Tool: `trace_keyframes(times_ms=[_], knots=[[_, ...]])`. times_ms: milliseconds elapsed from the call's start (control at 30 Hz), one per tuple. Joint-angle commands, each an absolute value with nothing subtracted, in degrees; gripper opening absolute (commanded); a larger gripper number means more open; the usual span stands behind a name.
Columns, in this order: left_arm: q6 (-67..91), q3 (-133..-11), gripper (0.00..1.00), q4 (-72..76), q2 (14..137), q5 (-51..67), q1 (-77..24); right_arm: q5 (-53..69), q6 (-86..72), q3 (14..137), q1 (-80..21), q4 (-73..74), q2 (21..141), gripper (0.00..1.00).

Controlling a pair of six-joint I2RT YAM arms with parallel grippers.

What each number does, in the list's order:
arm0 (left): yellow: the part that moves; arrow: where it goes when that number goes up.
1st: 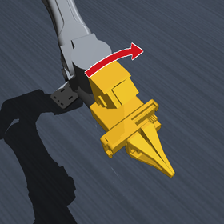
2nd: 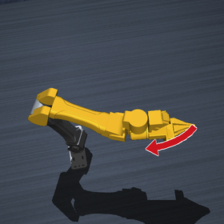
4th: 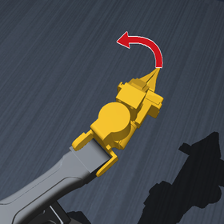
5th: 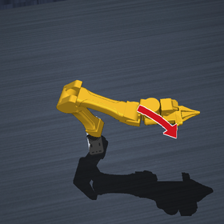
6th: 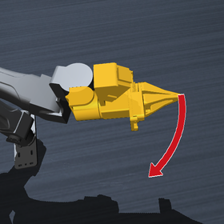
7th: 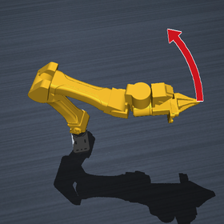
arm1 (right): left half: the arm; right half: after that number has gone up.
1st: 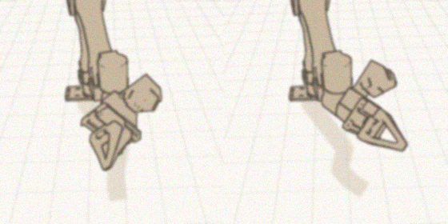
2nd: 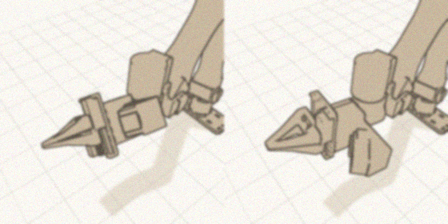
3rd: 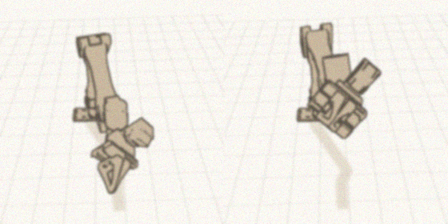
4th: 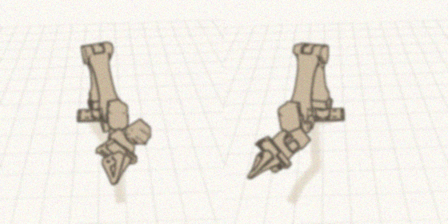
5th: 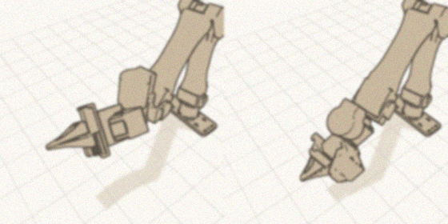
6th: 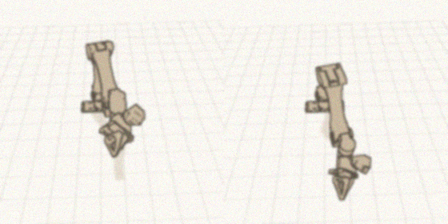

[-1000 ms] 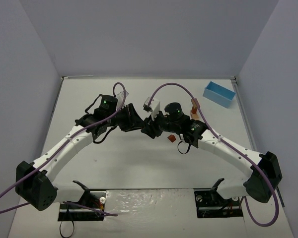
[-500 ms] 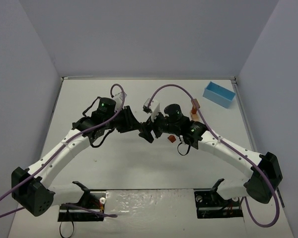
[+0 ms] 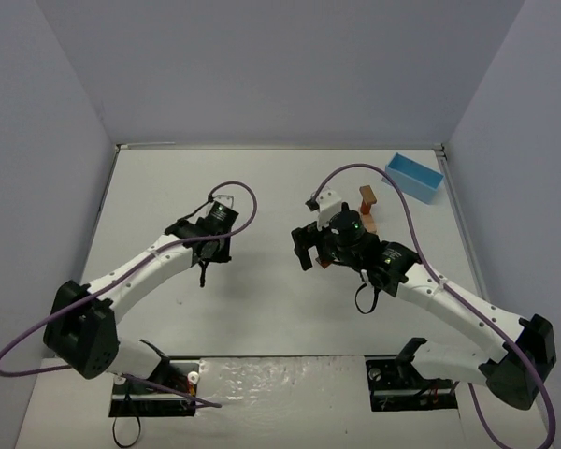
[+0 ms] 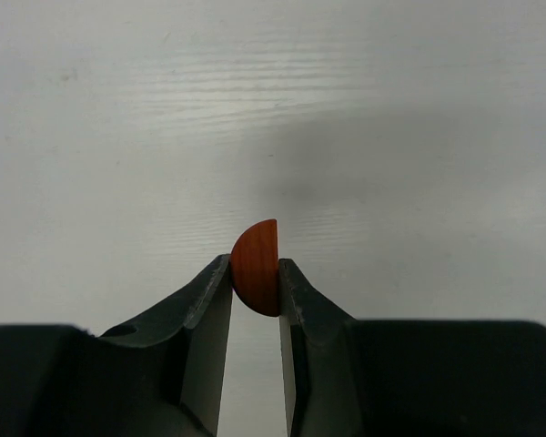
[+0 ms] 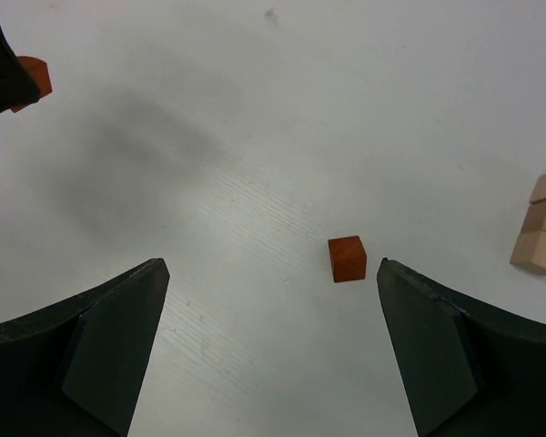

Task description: Build the wood block tower

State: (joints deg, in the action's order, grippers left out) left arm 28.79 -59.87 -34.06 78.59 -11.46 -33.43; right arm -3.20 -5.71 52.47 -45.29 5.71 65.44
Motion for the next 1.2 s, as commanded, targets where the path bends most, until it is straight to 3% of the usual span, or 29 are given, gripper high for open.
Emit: trace_keyframes(times_ms=[0,333,500,667,933,1167], knots=[[27.6,-60.6,0.0,-36.6,85.2,-24.9,-35.0,-12.0,-10.7,51.3,-44.9,7.4,61.6,0.97],[33.1,-62.8,0.01,-37.2,97.8,-29.3,-40.7,-15.2,-12.4,48.7,-44.5,11.0,53.5,0.99],[36.9,-63.9,0.12,-37.1,102.3,-28.0,-43.8,-15.2,-12.2,48.0,-44.3,12.0,51.4,0.99],[38.8,-64.8,0.33,-37.0,104.1,-26.8,-46.3,-14.9,-12.3,47.5,-44.2,12.4,50.9,0.99],[41.2,-66.6,0.58,-37.4,101.6,-25.1,-48.2,-14.9,-11.6,48.1,-44.0,12.9,49.8,0.99],[41.8,-67.9,0.61,-39.0,92.2,-25.5,-47.4,-15.1,-10.6,49.7,-43.9,13.8,48.7,1.0]])
